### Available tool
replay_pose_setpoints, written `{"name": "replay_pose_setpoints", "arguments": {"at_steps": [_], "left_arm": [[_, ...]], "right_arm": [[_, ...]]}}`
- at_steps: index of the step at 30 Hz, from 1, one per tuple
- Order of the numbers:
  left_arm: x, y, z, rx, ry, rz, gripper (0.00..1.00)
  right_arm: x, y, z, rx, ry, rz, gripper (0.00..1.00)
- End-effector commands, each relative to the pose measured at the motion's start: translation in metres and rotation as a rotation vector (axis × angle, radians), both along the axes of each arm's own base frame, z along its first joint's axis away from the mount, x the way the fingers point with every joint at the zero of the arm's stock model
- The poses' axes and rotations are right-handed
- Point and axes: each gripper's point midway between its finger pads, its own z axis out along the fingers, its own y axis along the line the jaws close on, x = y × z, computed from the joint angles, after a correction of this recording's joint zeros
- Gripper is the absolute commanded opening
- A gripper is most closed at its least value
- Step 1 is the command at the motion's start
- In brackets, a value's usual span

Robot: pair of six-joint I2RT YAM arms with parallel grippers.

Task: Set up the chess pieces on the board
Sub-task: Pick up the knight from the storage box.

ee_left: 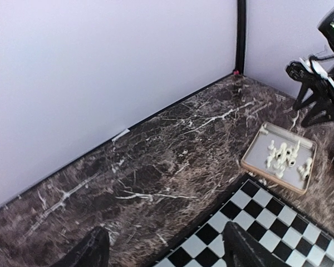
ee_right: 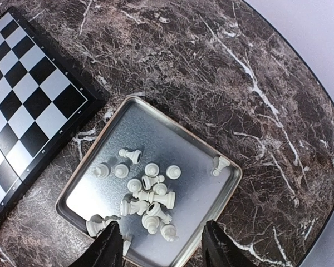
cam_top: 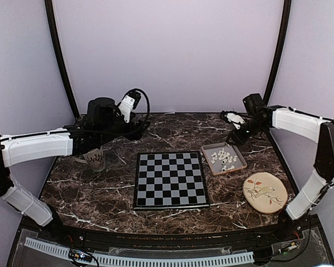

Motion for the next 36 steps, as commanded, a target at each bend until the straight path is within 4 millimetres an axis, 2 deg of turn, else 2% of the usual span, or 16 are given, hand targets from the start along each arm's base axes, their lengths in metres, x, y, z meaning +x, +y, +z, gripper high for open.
{"name": "replay_pose_setpoints", "arguments": {"at_steps": [1,6,11,20,26,29,36], "left_arm": [[-0.007,-0.020,0.004,0.079,0.023,-0.125,0.66],[-0.002,-0.022,-0.007,0.116,0.122,-0.085,0.56],[-0.006,-0.029,-0.005,0.078,0.162,-0.116,0.50],[-0.002,-0.030,-0.019,0.108,0.196,-0.097,0.51],[-0.003,-0.033,-0.024,0.112,0.218,-0.106,0.51],[-0.003,-0.034,-0.027,0.111,0.228,-0.114,0.51],[-0.003,-0.035,-0.029,0.118,0.235,-0.114,0.52]], "right_arm": [[0.000,-0.005,-0.010,0.008,0.072,-0.008,0.47],[0.002,-0.010,-0.027,0.000,0.124,-0.046,0.42],[0.001,-0.015,-0.039,-0.035,0.155,-0.068,0.39],[0.005,-0.028,-0.051,-0.110,0.184,-0.113,0.40],[-0.017,-0.036,-0.069,-0.153,0.248,-0.109,0.43],[-0.020,-0.038,-0.075,-0.155,0.255,-0.109,0.43],[-0.014,-0.039,-0.078,-0.169,0.253,-0.127,0.39]]}}
